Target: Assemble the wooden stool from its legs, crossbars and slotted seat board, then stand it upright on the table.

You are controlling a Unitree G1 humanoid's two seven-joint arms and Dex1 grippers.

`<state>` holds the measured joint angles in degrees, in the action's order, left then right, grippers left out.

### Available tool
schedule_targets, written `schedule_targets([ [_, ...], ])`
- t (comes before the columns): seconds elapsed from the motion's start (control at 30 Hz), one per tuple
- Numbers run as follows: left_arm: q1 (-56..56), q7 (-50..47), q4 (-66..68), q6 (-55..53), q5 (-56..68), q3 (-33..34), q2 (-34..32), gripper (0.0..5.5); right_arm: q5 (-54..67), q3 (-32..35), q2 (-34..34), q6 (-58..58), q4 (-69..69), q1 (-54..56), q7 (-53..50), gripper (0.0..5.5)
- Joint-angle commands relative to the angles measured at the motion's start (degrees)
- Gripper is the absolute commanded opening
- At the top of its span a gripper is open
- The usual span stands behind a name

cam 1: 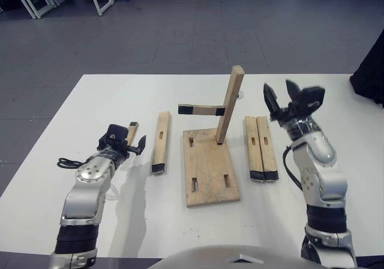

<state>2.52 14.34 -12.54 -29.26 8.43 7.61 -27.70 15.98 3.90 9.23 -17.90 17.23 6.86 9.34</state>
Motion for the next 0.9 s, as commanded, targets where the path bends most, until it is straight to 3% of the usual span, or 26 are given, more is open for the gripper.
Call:
schedule_targets([
  [0.03,1.4,-2.2,-4.3,-0.7,0.0,-0.5,4.1,4.51,0.4,1.5,0.4,-11.6,0.6,-7.6,-3.4,3.28],
  [0.37,4.7,-4.7,-9.5,-3.1,-1.6,-1.6,7.7,4.51,2.9,0.6,-0.9,-32.6,11.0,-13.0,-6.8,3.28],
  [0.8,6.0,-8.4,-13.1,-2.8,-5.0,-3.4,11.2,4.51,0.1,-1.8,2.6,-39.0,9.8,-15.3,-5.8,3.28],
  [0.9,5.9,-8.7,-12.9,-2.5,-5.7,-3.7,11.6,4.51,-0.5,-2.0,3.3,-38.7,8.7,-14.9,-5.1,2.73],
])
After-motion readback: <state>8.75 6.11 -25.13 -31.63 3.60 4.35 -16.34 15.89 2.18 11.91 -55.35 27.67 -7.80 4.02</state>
